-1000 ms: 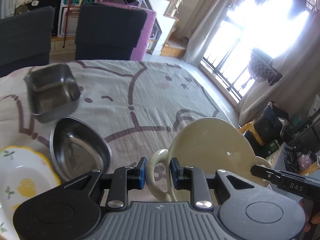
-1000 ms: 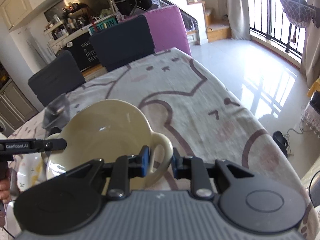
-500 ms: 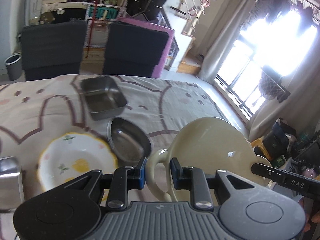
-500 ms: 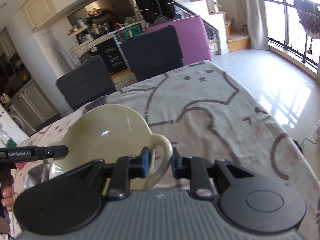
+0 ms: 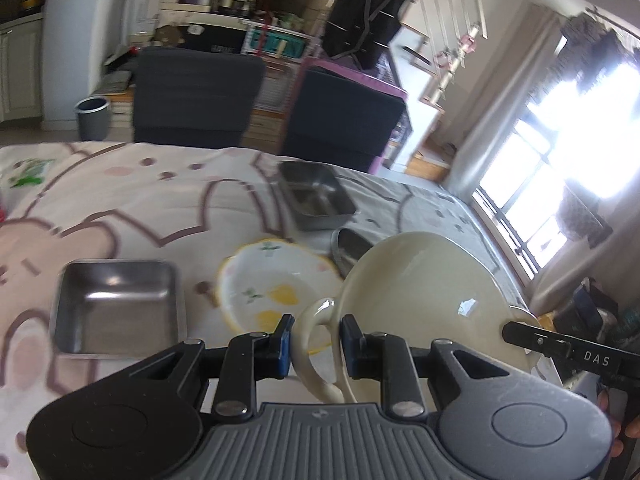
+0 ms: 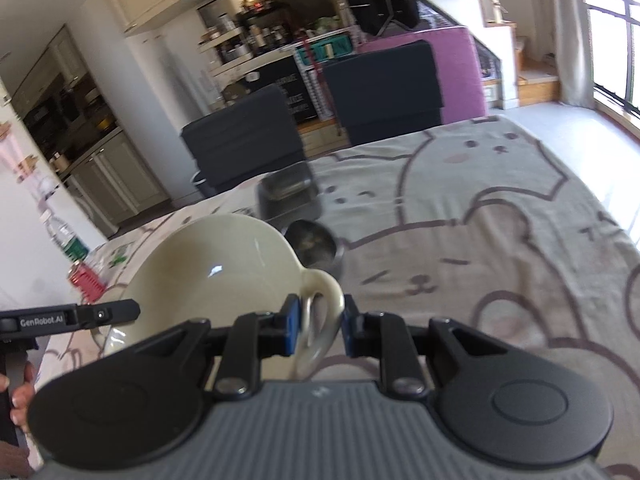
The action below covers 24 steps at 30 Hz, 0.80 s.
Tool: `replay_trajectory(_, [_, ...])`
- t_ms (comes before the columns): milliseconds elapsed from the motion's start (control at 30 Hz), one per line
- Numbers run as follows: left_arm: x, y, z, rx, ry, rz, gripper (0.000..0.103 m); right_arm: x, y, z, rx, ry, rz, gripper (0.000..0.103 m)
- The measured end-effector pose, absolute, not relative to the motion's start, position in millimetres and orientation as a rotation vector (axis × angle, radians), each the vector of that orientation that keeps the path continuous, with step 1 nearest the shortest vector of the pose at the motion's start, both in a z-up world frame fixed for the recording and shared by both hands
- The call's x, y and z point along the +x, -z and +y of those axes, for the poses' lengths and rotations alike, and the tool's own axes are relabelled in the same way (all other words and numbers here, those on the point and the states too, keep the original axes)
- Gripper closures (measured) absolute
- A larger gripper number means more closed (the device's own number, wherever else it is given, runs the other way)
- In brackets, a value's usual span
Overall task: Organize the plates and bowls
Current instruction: 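Carry the cream bowl with both grippers toward the yellow-rimmed bowl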
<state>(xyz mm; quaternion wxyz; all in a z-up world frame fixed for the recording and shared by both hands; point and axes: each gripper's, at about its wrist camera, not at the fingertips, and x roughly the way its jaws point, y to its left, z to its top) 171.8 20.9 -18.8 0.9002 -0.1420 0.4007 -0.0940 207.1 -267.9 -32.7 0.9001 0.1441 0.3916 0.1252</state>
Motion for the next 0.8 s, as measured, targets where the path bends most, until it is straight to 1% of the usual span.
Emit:
replay_trajectory(433, [120,25,99,-0.390,0.091,0.801,0.079,201,42,-194,0.279,-0.387,0.862,0.078])
replay_trajectory(700, [103,50,121,-0.414,0.069,0.846,0.079,200,61,-174,0.273,-0.426,0.935,0.078])
replay_trajectory(800, [98,62,129,-0.463,0.073,0.866,0.079,198,65,-169,0.263,-0.437,0.961,0.078])
